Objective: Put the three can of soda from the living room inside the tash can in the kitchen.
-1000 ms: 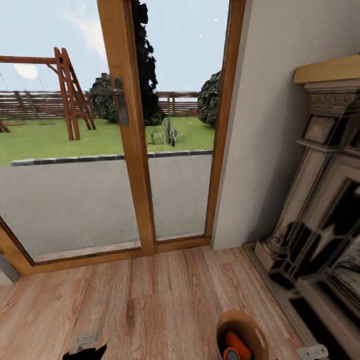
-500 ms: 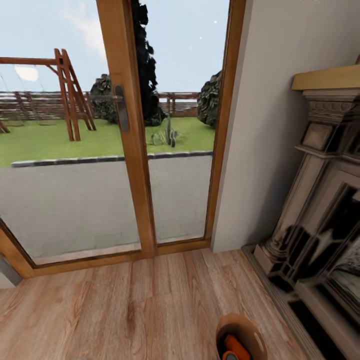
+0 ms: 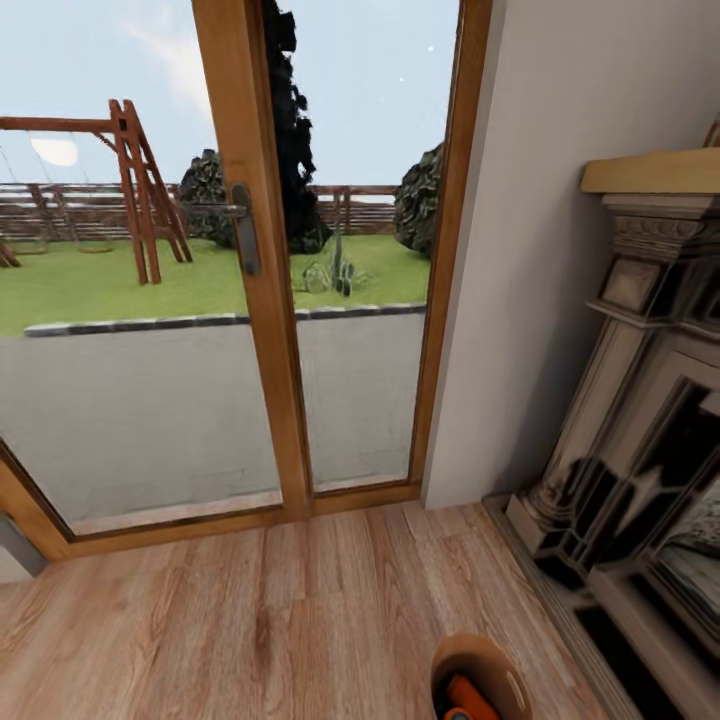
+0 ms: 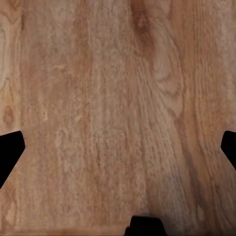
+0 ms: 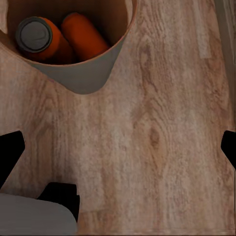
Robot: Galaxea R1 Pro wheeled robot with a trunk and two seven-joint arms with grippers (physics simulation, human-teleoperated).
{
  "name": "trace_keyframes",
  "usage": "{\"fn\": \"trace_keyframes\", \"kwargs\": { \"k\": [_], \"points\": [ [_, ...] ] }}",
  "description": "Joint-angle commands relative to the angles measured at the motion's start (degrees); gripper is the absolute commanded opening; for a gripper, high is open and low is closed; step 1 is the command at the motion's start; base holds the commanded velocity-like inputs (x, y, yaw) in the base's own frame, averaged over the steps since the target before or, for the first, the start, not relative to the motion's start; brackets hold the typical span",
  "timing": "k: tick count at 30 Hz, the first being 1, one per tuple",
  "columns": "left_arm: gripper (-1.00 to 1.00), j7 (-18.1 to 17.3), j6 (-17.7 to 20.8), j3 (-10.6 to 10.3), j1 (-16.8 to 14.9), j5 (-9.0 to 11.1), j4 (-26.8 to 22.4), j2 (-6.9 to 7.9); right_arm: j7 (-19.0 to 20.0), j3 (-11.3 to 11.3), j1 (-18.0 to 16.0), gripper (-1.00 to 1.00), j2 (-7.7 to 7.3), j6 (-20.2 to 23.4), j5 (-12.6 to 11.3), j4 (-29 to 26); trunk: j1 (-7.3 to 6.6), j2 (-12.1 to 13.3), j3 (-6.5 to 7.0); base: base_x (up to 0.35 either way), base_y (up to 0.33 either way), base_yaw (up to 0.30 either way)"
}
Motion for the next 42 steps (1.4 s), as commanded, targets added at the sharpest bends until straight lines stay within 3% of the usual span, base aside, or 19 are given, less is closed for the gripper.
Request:
{"fn": "trace_keyframes", "kwargs": {
  "k": [1,4,8,18,25,34,42],
  "points": [
    [1.00,0.0,-0.8,0.0,0.5,0.0,0.0,-0.01,-2.0,0.1,0.1,1.00,-0.24,-1.5,0.1,2.4,-0.23,0.4,0.19,0.000,0.000,0.000],
    [1.00,0.1,-1.8,0.0,1.0,0.0,0.0,-0.02,-6.6,0.5,0.1,1.00,-0.48,-4.3,0.4,7.1,-0.89,1.6,0.73,0.000,0.000,0.000],
    [1.00,0.2,-3.0,0.0,1.8,0.0,0.1,-0.02,-9.5,0.7,0.1,1.00,-0.92,-7.7,0.6,11.9,-1.76,3.2,1.45,0.000,0.000,0.000],
    [1.00,0.2,-6.2,0.0,4.1,0.0,2.6,-0.02,-11.0,0.7,0.1,1.00,-1.38,-10.0,0.5,18.9,-3.96,7.2,3.24,0.000,0.000,0.000],
    [1.00,0.7,-7.8,0.3,8.5,0.2,5.4,0.32,-11.8,0.4,0.1,1.00,-1.71,-12.7,0.3,22.6,-5.50,10.0,4.50,0.000,0.000,0.000],
    [1.00,6.6,-7.8,0.7,16.2,0.3,7.2,1.03,-15.9,0.2,0.1,1.00,-1.85,-13.5,0.3,25.2,-7.47,13.7,6.11,0.000,0.000,0.000],
    [1.00,8.4,-7.8,0.6,17.5,0.3,7.3,1.25,-16.2,0.3,0.1,1.00,-2.93,-13.5,0.3,27.6,-9.23,16.9,7.55,0.000,0.000,0.000]
  ]
}}
